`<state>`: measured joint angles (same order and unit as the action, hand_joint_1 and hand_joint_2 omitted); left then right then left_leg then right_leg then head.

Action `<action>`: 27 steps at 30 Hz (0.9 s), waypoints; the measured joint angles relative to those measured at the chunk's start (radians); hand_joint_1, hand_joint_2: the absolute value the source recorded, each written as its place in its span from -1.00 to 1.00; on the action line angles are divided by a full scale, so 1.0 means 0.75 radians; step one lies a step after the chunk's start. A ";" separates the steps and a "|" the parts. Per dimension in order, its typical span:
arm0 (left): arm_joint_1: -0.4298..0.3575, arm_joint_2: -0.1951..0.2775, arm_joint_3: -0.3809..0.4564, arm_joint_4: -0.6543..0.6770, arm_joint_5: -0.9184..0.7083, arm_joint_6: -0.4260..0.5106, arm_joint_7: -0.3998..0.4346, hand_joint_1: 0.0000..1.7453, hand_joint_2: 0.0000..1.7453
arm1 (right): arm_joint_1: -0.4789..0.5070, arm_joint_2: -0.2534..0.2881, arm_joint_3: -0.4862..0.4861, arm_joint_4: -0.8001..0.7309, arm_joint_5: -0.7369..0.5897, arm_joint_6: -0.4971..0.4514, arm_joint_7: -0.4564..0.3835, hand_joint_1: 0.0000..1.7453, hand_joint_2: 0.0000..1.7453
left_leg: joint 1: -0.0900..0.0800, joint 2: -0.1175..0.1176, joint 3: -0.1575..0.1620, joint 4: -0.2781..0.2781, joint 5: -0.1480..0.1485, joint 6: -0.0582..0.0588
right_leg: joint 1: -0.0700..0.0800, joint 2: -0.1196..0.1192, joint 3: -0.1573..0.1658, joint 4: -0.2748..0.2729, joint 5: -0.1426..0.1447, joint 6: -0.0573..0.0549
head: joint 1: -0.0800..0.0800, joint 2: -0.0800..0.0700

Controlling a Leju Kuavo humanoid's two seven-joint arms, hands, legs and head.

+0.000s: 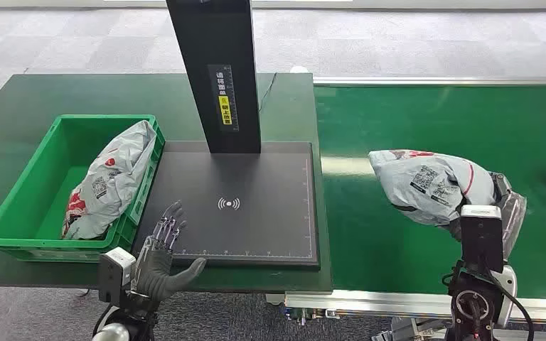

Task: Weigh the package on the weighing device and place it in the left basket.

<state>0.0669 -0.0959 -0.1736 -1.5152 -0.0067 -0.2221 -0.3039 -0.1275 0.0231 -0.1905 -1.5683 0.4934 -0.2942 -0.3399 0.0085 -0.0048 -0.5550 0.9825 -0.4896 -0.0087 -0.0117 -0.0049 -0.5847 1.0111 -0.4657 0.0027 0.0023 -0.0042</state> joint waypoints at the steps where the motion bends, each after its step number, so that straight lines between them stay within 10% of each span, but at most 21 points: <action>1: -0.001 -0.001 0.000 0.000 -0.003 0.012 -0.003 -1.00 1.00 | 0.003 0.002 0.005 -0.006 -0.004 0.015 0.000 1.00 1.00 | 0.000 0.000 0.000 0.000 0.000 0.000 | 0.000 0.000 0.000 0.000 0.000 0.000 | 0.000 0.000; 16: -0.012 -0.002 -0.002 0.000 -0.015 0.069 -0.028 -1.00 1.00 | 0.023 -0.015 0.431 0.092 0.027 0.257 -0.037 1.00 1.00 | 0.000 0.001 -0.001 0.000 0.000 0.000 | 0.000 0.000 0.000 0.000 0.000 0.000 | 0.000 0.000; 27: -0.019 0.010 -0.024 0.001 0.004 0.047 -0.029 -1.00 1.00 | -0.209 -0.027 0.590 0.344 -0.043 0.257 -0.013 1.00 1.00 | 0.000 0.002 0.001 0.000 0.001 0.000 | 0.000 0.001 0.001 0.000 0.001 0.000 | 0.000 0.000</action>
<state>0.0524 -0.0884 -0.1916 -1.5148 -0.0033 -0.1868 -0.3258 -0.2846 0.0027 0.2522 -1.3105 0.4614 -0.1016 -0.3499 0.0087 -0.0036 -0.5545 0.9822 -0.4890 -0.0089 -0.0114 -0.0043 -0.5842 1.0114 -0.4653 0.0024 0.0024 -0.0041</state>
